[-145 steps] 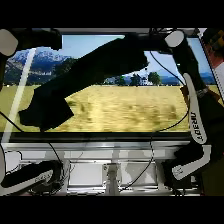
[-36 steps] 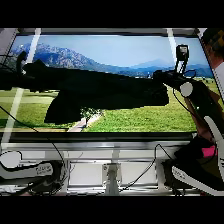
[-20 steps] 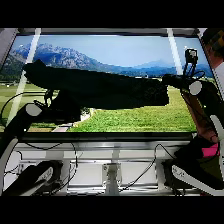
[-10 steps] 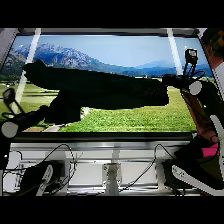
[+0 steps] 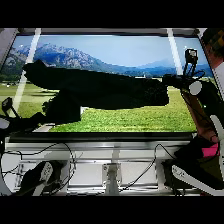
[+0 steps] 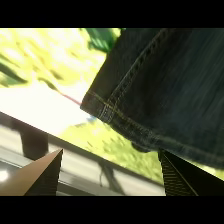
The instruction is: Fold the clothes and pants, and hang the long-sleeved shirts on hangers.
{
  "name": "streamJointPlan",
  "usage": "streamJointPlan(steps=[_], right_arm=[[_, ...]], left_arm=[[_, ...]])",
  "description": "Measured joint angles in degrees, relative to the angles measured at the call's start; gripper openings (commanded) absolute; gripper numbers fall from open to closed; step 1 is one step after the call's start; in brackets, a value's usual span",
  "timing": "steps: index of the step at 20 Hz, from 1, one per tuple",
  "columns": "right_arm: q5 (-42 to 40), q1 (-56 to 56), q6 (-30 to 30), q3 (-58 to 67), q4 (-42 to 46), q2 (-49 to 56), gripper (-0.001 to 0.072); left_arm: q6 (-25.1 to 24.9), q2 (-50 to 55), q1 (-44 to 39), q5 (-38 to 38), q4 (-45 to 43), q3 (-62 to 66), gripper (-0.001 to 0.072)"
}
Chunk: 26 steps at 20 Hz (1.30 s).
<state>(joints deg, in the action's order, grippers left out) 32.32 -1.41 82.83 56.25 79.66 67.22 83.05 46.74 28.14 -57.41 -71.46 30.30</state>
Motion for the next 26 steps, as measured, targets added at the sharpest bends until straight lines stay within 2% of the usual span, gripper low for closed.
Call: streamJointPlan(steps=[6, 8, 12, 13, 14, 15, 16, 17, 20, 26], right_arm=[[0.02, 0.00, 0.00, 0.00, 0.04, 0.00, 0.0478], [0.02, 0.00, 0.00, 0.00, 0.04, 0.00, 0.0478], [0.11, 0.00, 0.00, 0.00, 0.04, 0.00, 0.0477], [0.13, 0.00, 0.00, 0.00, 0.04, 0.00, 0.0478], [0.13, 0.00, 0.00, 0.00, 0.04, 0.00, 0.0478], [0.15, 0.02, 0.00, 0.00, 0.04, 0.00, 0.0478], [0.17, 0.00, 0.00, 0.00, 0.04, 0.00, 0.0471], [0.31, 0.00, 0.00, 0.00, 0.04, 0.00, 0.0438], [0.98, -0.04, 0.02, 0.00, 0.92, 0.00, 0.0438], [3.93, -3.89, 0.31, -0.11, 1.07, 0.09, 0.0438]], left_arm=[[-10.54, 11.19, 1.01, 5.38, 9.33, 0.00, 0.0702], [-12.28, 13.97, 1.07, 7.26, 11.54, 0.00, 0.0591], [-13.86, 17.62, 1.14, 10.49, 14.43, 0.07, 0.0570], [-14.05, 18.08, 1.14, 11.34, 14.88, 0.07, 0.0522], [-14.10, 18.45, 1.14, 12.50, 15.26, 0.02, 0.0402], [-14.25, 18.73, 1.14, 13.64, 15.54, 0.00, 0.0199], [-14.49, 18.97, 1.14, 14.71, 16.06, -0.02, 0.0038], [-14.84, 19.08, 1.14, 15.06, 17.14, 0.11, 0.0034], [-15.52, 18.53, 1.18, 15.50, 21.24, 2.71, 0.0034], [-15.69, 14.32, 1.20, 6.45, 24.52, 20.79, 0.0032]])
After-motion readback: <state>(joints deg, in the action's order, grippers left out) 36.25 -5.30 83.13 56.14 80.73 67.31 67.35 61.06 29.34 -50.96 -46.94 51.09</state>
